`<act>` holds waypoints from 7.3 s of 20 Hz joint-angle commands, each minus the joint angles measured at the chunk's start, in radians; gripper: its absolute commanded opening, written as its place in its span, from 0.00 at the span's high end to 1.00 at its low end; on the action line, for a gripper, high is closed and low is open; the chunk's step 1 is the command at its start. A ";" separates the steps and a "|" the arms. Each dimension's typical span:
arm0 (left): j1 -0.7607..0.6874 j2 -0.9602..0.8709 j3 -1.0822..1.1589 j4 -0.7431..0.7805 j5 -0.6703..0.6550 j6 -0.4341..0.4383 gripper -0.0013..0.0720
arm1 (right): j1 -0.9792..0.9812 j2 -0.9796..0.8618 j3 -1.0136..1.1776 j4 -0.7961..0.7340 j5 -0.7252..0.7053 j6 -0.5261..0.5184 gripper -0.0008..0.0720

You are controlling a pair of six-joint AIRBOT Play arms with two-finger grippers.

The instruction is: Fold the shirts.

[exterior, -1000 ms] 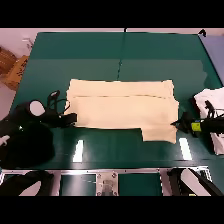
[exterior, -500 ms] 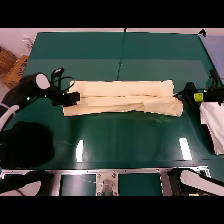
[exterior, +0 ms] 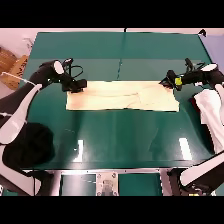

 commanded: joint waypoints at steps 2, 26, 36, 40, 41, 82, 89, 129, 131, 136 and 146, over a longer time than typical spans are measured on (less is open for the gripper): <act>0.014 -0.038 0.129 0.107 0.010 -0.015 0.00 | -0.045 -0.089 0.155 -0.003 0.064 -0.062 0.38; 0.086 -0.040 0.306 -0.179 -0.176 0.068 0.72 | -0.130 -0.266 0.214 0.047 0.430 -0.263 0.92; -0.233 -0.180 0.306 -0.259 0.008 0.174 0.95 | -0.118 -0.029 0.230 0.047 0.487 -0.173 0.96; -0.417 -0.305 0.307 -0.391 0.224 0.199 0.95 | -0.080 0.125 0.230 0.088 0.523 -0.127 0.96; -0.447 -0.327 0.307 -0.434 0.276 0.204 0.95 | -0.067 0.157 0.230 0.109 0.528 -0.124 0.96; 0.203 -0.055 0.491 -0.138 -0.484 0.414 0.95 | 0.333 0.006 0.194 0.037 0.292 0.100 0.44; 0.203 -0.055 0.491 -0.134 -0.483 0.403 0.95 | 0.232 0.005 -0.120 0.037 0.134 0.018 0.42; 0.203 -0.055 0.490 -0.139 -0.520 0.383 0.95 | -0.696 0.357 0.414 -0.134 0.283 0.294 0.96; 0.203 -0.055 0.490 -0.139 -0.512 0.383 0.95 | -0.669 0.344 0.413 -0.070 0.164 0.284 0.96; 0.203 -0.055 0.491 -0.140 -0.510 0.383 0.95 | -0.603 0.284 0.413 0.022 0.008 0.210 0.96; 0.203 -0.055 0.491 -0.140 -0.530 0.352 0.95 | -0.689 0.307 0.413 -0.037 0.375 0.246 0.96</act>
